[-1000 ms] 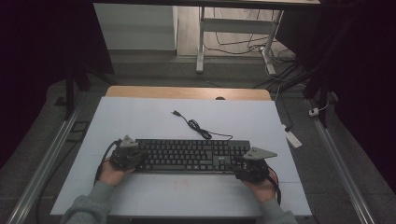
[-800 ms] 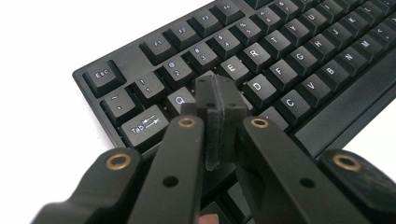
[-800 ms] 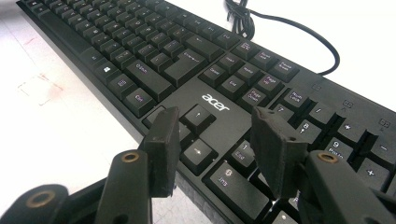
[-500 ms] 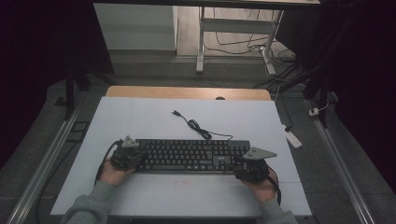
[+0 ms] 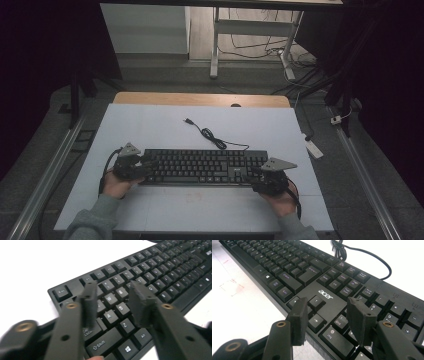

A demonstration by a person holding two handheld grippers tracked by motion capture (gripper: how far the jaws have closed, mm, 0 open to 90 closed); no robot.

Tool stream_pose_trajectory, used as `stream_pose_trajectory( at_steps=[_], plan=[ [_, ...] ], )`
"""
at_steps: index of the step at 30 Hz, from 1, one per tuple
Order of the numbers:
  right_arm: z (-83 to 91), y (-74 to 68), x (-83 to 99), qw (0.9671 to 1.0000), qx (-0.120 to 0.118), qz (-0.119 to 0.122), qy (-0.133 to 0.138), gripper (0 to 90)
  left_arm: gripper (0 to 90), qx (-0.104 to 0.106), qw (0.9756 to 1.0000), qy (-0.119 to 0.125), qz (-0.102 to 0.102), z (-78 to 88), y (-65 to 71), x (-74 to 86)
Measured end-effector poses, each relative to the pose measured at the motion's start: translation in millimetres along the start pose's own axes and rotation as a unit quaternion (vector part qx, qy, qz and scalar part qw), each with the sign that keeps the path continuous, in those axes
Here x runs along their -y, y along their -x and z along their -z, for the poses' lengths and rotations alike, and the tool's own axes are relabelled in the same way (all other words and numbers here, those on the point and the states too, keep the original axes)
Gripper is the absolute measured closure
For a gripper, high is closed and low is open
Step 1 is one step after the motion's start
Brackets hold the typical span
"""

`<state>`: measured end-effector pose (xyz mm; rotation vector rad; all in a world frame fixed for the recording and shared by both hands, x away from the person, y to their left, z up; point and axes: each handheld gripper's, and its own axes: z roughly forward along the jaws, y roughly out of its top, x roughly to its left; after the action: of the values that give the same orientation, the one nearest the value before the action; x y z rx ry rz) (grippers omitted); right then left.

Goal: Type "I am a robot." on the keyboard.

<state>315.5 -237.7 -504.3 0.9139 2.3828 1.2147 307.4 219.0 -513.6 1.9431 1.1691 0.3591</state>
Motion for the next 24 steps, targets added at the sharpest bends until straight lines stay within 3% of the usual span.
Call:
stream_pose_trajectory(
  at_steps=[9,24],
  plan=[
    [0.4,0.8,0.2,1.0,0.001,-0.001,0.001,51.9,37.0,0.014,0.9995,0.01,0.025,5.0,-8.8,0.3],
    [1.8,2.6,0.6,1.0,0.004,0.0,0.0,51.9,28.3,0.05,0.9985,0.014,0.017,8.0,-4.1,-4.4]
  ],
)
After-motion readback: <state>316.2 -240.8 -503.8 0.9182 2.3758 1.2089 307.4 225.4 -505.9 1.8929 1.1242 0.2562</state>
